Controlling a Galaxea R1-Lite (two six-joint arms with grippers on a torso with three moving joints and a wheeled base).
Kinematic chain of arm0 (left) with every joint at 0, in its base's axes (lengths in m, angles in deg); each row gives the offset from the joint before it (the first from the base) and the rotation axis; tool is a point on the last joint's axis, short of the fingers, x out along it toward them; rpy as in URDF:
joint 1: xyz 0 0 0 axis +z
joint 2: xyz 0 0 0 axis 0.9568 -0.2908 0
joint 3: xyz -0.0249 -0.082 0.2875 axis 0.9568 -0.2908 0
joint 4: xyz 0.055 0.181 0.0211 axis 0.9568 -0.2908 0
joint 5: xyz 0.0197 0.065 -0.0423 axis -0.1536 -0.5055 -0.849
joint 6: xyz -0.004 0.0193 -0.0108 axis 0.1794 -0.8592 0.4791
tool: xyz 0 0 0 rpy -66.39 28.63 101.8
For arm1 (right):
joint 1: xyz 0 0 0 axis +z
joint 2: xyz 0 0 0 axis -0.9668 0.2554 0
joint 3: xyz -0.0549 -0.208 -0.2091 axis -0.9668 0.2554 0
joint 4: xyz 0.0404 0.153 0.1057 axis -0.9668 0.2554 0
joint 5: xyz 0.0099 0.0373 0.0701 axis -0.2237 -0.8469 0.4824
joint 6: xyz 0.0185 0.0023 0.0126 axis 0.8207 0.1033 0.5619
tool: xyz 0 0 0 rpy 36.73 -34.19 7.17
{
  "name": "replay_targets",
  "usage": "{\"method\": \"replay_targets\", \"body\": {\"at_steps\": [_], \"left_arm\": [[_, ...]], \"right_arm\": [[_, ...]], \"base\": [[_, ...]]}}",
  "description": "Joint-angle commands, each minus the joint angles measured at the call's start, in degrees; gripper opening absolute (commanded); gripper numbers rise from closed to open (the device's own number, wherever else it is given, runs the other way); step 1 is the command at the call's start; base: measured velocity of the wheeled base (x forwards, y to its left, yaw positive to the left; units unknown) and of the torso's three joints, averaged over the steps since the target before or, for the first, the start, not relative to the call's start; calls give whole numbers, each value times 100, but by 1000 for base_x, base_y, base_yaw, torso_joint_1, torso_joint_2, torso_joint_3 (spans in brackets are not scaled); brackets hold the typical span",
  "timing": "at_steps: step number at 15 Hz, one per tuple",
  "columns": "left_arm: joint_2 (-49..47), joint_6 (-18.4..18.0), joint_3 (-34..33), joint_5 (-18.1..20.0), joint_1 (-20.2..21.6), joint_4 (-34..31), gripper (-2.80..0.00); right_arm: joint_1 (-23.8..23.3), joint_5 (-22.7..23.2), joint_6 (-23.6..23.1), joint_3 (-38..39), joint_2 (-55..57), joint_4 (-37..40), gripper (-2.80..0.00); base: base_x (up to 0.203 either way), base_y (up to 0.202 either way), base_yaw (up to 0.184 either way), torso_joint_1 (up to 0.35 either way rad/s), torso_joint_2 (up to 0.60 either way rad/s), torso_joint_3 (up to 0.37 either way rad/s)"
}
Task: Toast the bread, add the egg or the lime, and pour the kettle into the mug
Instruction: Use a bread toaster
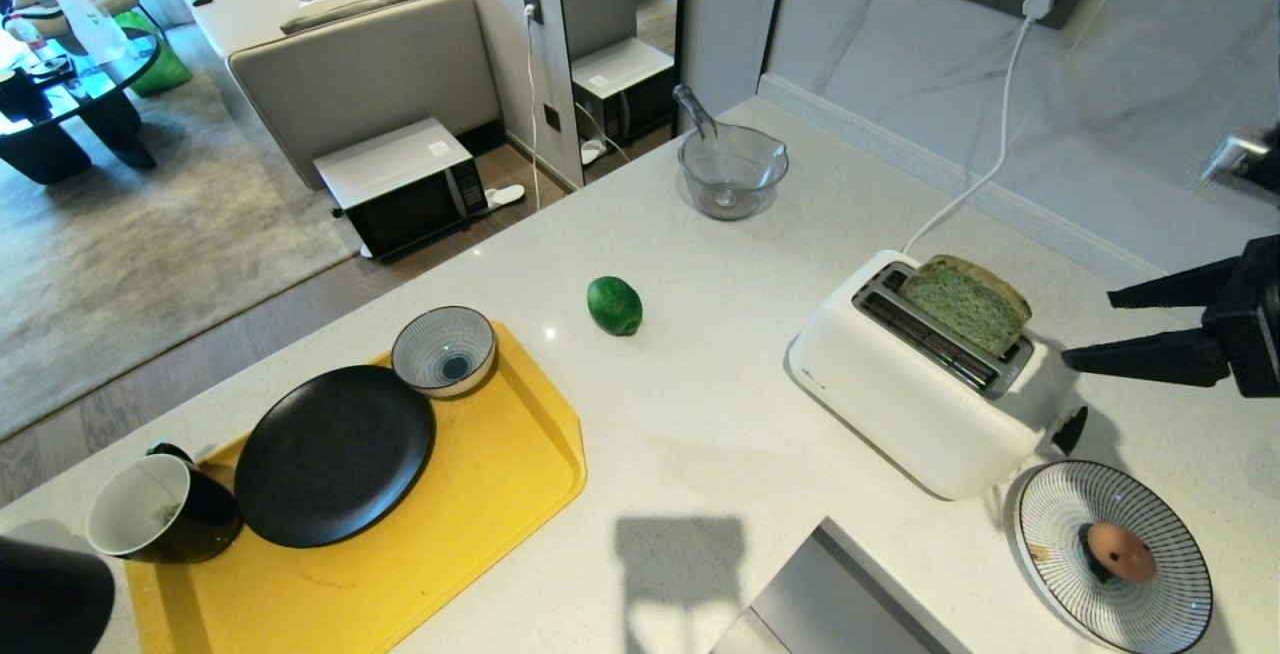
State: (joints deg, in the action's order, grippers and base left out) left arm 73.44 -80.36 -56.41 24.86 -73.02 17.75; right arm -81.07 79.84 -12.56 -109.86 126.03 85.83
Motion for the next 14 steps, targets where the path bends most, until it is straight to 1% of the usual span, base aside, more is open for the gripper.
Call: {"method": "replay_targets", "body": {"at_steps": [1, 3, 4, 5, 8, 10, 11, 13, 14], "left_arm": [[13, -3, -97, -1, 1, 6, -280], [13, 6, -97, -1, 1, 6, -280], [13, -2, -97, -1, 1, 6, -280], [13, 6, -97, -1, 1, 6, -280], [13, 6, -97, -1, 1, 6, -280], [13, 6, -97, -1, 1, 6, -280], [13, 6, -97, -1, 1, 6, -280], [13, 6, -97, -1, 1, 6, -280], [13, 13, -97, -10, 1, 6, -280]], "right_arm": [[-7, 264, 1037, 0, -207, 17, 0], [-86, 349, 1718, 16, -301, 5, 0], [-198, 474, 1828, 77, -406, 4, -280], [-328, 546, 1838, 133, -520, 3, -280], [-709, 505, 1800, 460, -988, -69, -280], [-1006, 476, 1776, 1005, -1278, -445, -280], [-1039, 355, 1783, 1275, -1313, -779, -280], [-1062, -318, 1850, 1893, -1270, -1507, -280], [-1065, -454, 2009, 2012, -1242, -1692, -280]], "base": [[0, 0, 0, 0, 0, 0], [0, 0, 0, 0, 0, 0], [0, 0, 0, 0, 0, 0], [0, 0, 0, 0, 0, 0], [0, 0, 0, 0, 0, 0], [0, 0, 0, 0, 0, 0], [0, 0, 0, 0, 0, 0], [0, 0, 0, 0, 0, 0], [0, 0, 0, 0, 0, 0]]}}
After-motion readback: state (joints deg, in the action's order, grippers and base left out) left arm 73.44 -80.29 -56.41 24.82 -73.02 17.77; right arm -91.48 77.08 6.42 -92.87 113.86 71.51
